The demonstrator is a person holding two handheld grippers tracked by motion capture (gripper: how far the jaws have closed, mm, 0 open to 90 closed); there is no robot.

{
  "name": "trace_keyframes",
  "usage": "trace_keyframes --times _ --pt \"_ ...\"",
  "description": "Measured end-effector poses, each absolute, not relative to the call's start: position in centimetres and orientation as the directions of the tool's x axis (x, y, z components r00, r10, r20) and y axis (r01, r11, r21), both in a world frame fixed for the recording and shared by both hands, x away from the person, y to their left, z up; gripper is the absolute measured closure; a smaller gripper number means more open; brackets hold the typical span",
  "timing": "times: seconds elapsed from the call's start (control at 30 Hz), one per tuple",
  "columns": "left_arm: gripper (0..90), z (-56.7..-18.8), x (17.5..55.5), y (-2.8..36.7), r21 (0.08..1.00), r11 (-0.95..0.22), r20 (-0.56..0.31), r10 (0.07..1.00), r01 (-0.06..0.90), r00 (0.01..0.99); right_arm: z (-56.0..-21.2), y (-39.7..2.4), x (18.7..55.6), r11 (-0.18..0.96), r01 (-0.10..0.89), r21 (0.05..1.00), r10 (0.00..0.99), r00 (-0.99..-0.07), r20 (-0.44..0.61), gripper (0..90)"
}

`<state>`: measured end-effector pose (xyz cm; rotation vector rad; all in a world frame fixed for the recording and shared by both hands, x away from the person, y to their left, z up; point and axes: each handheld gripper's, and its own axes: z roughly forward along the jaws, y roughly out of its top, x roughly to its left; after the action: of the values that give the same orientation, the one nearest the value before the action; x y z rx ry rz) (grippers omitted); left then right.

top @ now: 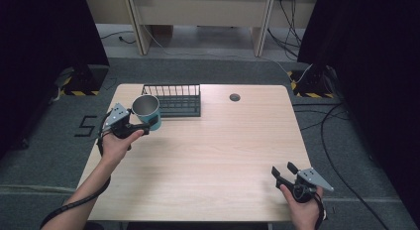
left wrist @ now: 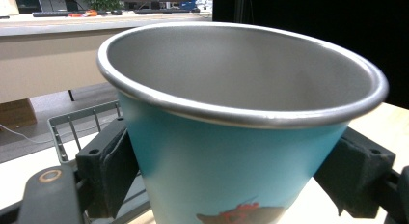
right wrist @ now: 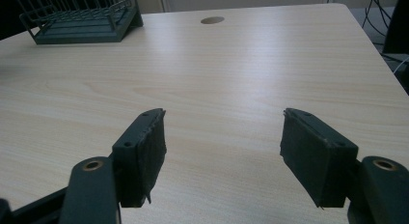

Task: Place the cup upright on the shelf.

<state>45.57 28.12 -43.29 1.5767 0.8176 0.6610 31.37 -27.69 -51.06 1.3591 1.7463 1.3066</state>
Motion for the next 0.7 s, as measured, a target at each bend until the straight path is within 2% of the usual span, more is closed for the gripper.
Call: trace_keyframes --times 0.7 --pt "16.4 -42.5 47.5 28.0 0.988 -0.064 -0.026 0.822 0.139 0.569 -51.1 -27.7 31.4 0.009 0.386 0.923 0.936 -0.327 0.128 33.3"
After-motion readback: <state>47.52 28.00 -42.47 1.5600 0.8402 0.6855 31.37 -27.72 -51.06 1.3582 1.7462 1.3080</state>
